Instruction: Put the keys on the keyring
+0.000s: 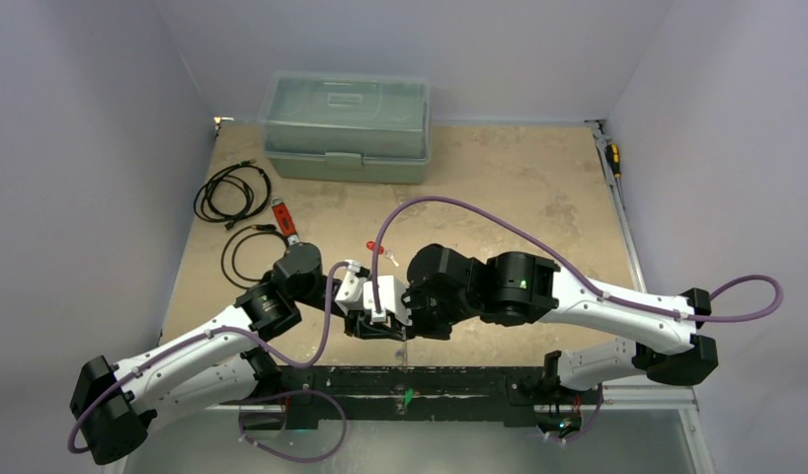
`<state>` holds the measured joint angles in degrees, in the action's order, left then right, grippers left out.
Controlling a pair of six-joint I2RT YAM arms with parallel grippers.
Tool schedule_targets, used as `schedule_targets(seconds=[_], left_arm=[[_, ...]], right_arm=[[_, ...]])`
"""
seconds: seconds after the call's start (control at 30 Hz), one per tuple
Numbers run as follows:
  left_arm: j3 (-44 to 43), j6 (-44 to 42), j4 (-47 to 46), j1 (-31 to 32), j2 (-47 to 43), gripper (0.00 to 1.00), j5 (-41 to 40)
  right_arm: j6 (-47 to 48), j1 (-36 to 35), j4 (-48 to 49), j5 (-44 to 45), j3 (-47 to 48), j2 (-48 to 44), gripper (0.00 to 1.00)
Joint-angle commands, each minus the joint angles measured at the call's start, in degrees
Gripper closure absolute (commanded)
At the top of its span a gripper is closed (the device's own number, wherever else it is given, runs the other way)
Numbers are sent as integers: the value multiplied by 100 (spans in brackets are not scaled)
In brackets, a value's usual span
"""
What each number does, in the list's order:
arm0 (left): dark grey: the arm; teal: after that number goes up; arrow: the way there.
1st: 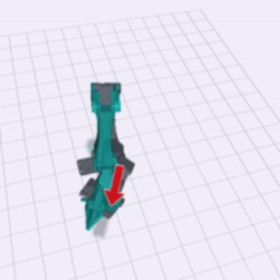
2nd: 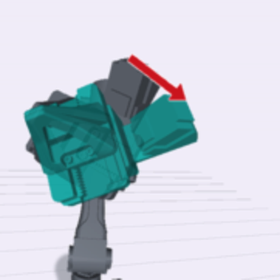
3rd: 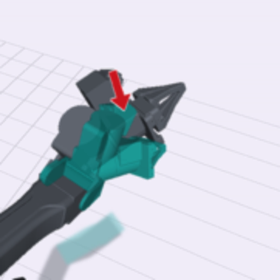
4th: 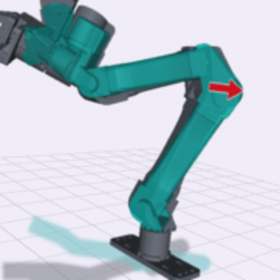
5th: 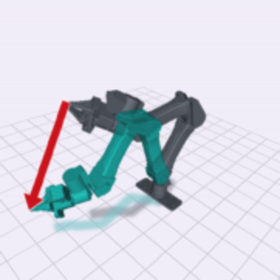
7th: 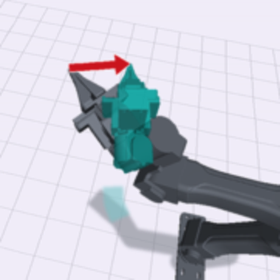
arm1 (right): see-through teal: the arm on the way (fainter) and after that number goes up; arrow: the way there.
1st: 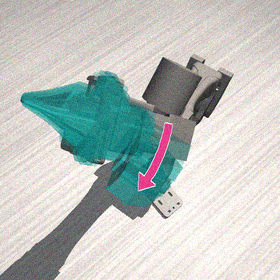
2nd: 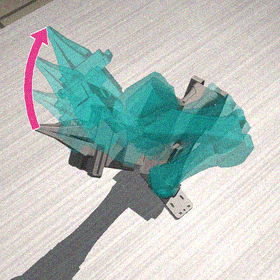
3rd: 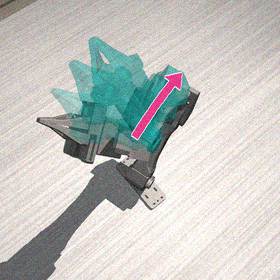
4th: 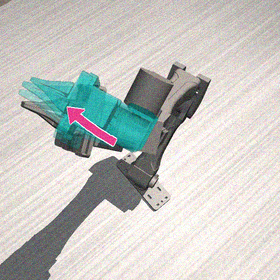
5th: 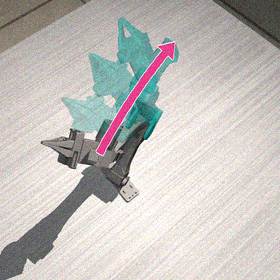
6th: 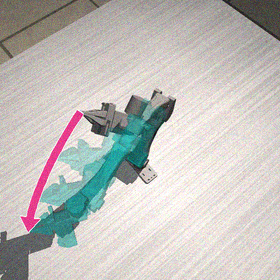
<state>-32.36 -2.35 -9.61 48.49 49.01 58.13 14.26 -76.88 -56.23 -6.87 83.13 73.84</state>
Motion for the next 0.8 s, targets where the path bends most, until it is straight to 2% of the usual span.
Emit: schedule_targets(seconds=[0.0, 0.13, 0.2, 0.27, 0.47, 0.73, 0.77], left_arm=[[-175, -6, -23, 127, 48, 70, 126], [-174, -11, 3, 144, 52, 83, 129], [-174, -13, 14, 148, 47, 95, 105], [-190, -14, 23, 149, 47, 100, 86], [-212, -10, 16, 145, -45, 100, 65], [-201, -330, 195, 143, -465, 100, -550], [-193, -388, 219, 143, -539, 100, -640]], right_arm=[[70, -37, 371, 63, 223, -54, 100], [77, -46, 389, 72, 234, -93, 100], [71, -51, 402, 80, 225, -106, 100], [76, -47, 419, 85, 209, -120, 100], [69, -55, 530, 124, 155, -171, 100], [-67, -55, 855, 504, 90, -224, 100], [-109, -55, 911, 582, 82, -234, 97]])
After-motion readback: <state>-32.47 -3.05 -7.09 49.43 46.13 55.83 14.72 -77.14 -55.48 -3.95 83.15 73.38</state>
